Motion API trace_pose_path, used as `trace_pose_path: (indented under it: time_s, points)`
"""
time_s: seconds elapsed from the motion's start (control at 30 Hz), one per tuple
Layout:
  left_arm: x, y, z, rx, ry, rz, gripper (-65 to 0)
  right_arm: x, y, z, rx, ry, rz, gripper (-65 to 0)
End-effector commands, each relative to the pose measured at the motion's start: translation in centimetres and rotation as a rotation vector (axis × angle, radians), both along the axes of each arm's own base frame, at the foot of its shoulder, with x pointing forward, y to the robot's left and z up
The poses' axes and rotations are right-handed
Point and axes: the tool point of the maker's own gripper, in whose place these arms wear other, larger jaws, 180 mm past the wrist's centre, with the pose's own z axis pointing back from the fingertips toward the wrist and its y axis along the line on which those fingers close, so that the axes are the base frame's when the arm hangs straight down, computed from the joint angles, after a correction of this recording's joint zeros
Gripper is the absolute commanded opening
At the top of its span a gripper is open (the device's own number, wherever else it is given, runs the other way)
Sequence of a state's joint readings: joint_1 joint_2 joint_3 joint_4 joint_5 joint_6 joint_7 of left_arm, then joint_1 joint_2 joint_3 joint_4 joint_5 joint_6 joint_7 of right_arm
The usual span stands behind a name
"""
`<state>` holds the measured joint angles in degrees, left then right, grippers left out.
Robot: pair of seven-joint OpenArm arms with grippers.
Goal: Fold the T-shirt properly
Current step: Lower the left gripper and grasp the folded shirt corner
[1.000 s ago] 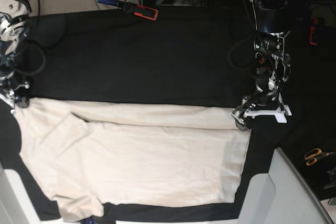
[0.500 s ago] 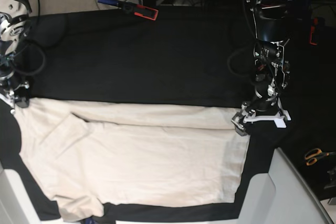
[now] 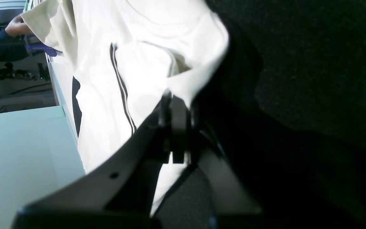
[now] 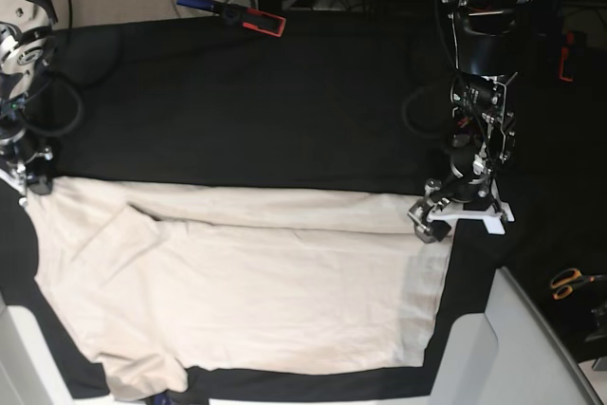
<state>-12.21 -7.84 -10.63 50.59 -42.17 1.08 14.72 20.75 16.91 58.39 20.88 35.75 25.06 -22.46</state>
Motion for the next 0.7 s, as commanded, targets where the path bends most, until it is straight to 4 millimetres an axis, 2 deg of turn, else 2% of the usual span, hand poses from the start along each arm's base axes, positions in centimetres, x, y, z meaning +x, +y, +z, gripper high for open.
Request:
trace_pose_path:
  time_s: [0.0, 0.1, 0.17, 0.27, 0.43, 0.67]
  points:
    - [0.5, -0.1, 0.4, -0.012, -0.005, -0.005, -17.9, 0.7, -1.4, 1.2, -0.026, -0.030, -0.016, -64.8]
    - [0.1, -0.1, -0.2, -0.016, 0.011, -0.002, -27.8, 0.6, -1.4, 1.2, -0.026, -0.028, -0.016, -64.8]
    - [0.2, 0.0, -0.2, -0.012, 0.006, 0.003, -30.3, 0.6, -1.4, 1.2, -0.026, -0.028, -0.016, -64.8]
    - [0.2, 0.6, 0.0, 0.009, -0.021, 0.031, -30.8, 0.6, -1.4, 1.2, -0.026, -0.028, -0.016, -64.8]
    - [-0.9, 0.8, -1.8, 0.004, 0.026, 0.047, -31.1, 0.5, -1.4, 1.1, -0.026, -0.026, -0.016, -64.8]
    - [-0.9, 1.0, -1.7, 0.005, 0.026, 0.049, -31.3, 0.5, -1.4, 1.1, -0.026, -0.026, -0.016, -64.8]
